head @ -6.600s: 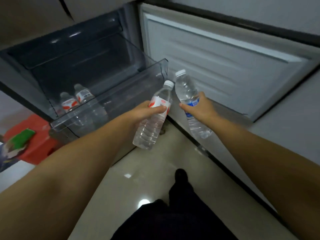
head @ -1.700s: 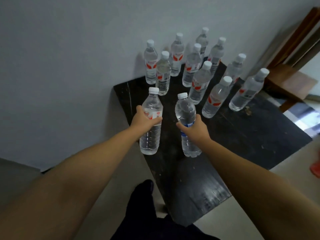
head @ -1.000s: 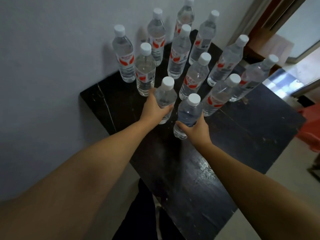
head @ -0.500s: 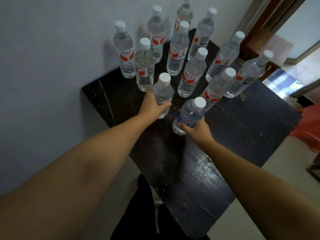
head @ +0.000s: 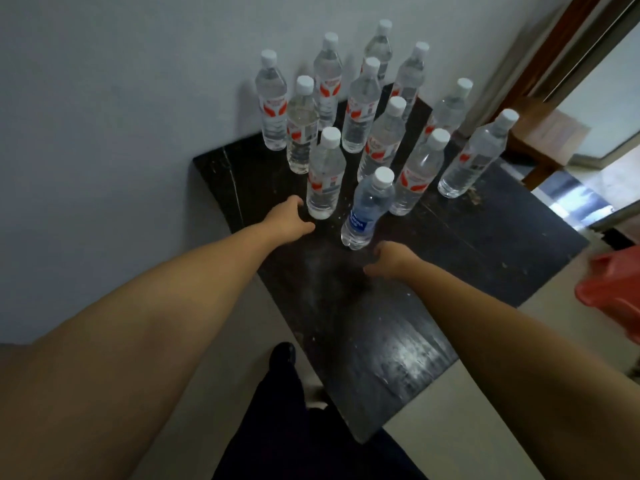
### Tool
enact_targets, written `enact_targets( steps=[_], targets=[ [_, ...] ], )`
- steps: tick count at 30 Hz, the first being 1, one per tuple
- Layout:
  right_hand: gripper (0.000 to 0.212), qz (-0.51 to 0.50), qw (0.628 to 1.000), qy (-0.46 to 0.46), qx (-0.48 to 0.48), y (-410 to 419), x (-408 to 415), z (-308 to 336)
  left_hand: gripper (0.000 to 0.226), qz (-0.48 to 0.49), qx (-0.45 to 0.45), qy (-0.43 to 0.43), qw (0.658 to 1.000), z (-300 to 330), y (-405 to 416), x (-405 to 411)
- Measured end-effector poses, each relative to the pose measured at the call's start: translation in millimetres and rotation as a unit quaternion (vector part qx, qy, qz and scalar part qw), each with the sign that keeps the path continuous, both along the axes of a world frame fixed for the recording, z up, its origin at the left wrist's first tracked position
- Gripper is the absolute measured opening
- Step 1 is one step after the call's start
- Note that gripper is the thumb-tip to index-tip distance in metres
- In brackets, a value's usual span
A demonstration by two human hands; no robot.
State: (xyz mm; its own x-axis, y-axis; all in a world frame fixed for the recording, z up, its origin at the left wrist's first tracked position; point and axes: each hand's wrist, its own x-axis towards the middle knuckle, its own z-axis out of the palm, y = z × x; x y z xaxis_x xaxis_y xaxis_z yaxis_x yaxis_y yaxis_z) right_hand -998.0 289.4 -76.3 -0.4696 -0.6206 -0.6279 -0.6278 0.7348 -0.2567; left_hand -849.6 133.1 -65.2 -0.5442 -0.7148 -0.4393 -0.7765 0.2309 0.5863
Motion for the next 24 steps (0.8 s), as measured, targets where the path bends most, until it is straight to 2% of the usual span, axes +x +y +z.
enact_targets(
  steps=[4,8,13,17,24],
  targets=[
    [0.045,0.076,0.996,0.018,-0.036,11,31,3,0.051,-0.01,-0.036,-0.038,0.999,-5,48,32],
    [0.039,0.161,0.987,0.02,-0.01,18,70,5,0.047,-0.007,-0.038,-0.077,0.996,-13,88,72],
    [0.031,0.259,0.965,0.025,0.024,30,114,4,0.018,0.034,-0.019,-0.093,0.995,-13,128,129],
    [0.034,0.336,0.939,0.05,0.045,38,146,3,0.035,0.074,-0.017,-0.115,0.991,-12,153,177],
    [0.038,0.404,0.91,0.092,0.021,47,221,7,0.038,0.184,-0.033,-0.106,0.977,-5,203,273]
  ],
)
